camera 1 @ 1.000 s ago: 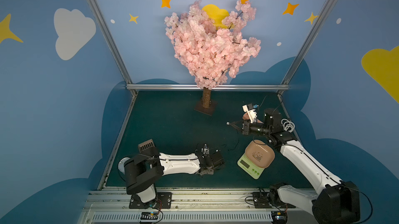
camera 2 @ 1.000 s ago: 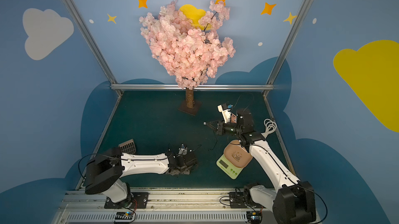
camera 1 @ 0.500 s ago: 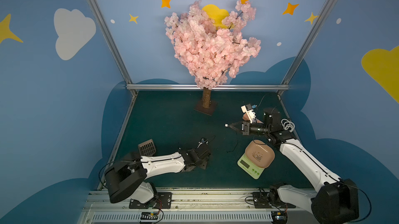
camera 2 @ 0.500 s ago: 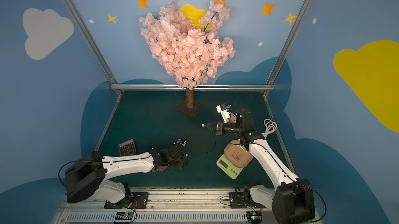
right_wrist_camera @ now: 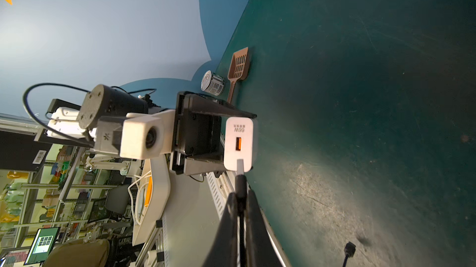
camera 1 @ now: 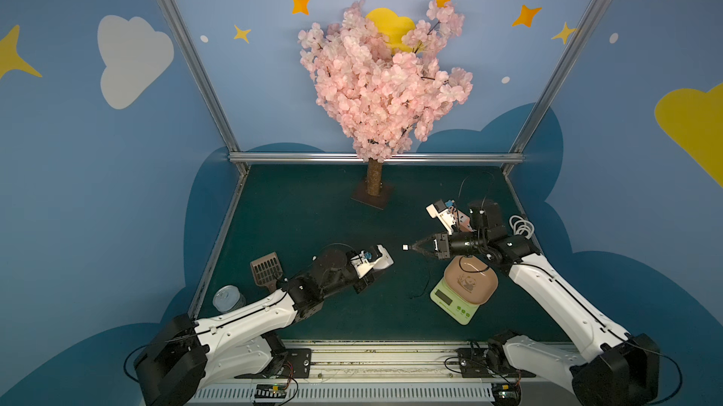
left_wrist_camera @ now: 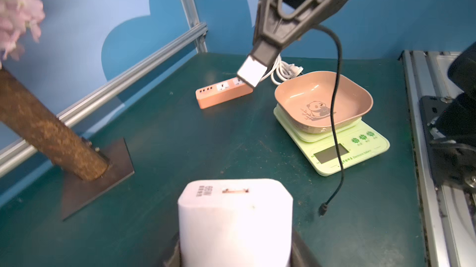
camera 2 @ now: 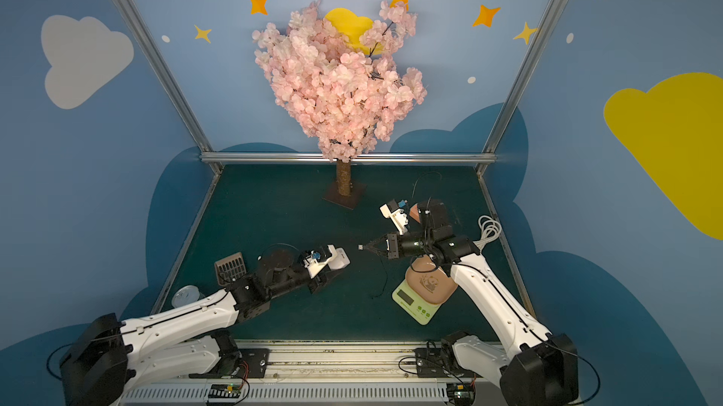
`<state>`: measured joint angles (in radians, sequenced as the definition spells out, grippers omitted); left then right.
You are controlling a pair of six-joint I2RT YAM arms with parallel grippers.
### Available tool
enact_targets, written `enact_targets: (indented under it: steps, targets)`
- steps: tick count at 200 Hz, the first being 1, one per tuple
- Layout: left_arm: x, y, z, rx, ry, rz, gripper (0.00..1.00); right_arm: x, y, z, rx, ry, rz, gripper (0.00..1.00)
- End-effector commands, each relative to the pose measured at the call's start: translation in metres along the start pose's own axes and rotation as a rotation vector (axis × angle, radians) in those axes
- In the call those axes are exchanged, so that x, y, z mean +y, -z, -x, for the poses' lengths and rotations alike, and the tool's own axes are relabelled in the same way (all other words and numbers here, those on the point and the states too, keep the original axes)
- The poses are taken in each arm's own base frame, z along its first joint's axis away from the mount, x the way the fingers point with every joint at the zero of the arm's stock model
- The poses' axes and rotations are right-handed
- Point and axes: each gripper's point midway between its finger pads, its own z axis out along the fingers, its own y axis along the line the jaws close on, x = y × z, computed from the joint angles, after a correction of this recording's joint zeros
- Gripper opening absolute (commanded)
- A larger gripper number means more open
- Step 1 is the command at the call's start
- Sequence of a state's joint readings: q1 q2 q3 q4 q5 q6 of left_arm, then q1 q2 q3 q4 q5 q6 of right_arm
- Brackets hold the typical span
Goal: Charge the electronic scale
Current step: Pick up the plug from the center of the board, then insert the charging cable into the plug.
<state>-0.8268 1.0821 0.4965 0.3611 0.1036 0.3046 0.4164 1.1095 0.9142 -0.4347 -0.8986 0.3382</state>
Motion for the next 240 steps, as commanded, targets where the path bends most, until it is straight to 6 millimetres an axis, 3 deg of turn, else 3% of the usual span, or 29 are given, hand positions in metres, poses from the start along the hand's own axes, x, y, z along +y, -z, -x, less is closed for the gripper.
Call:
enact_targets:
  steps: [1, 41, 70, 240]
  targets:
    - [-0.015, 0.007, 0.025, -0.123, -0.267, -0.122, 0.19, 0.005, 0.003, -0.017, 0.03, 0.024, -0.002, 0.0]
    - [-0.003, 0.0, 0.014, -0.046, -0.346, -0.106, 0.2, 0.01, 0.0, -0.024, 0.048, 0.043, 0.011, 0.0]
    - [-0.006, -0.003, 0.011, -0.042, -0.378, -0.132, 0.21, 0.011, -0.006, -0.024, 0.063, 0.057, 0.019, 0.0]
    - [-0.009, 0.005, 0.018, -0.118, -0.462, -0.107, 0.24, 0.02, -0.033, -0.017, 0.124, -0.01, 0.085, 0.0]
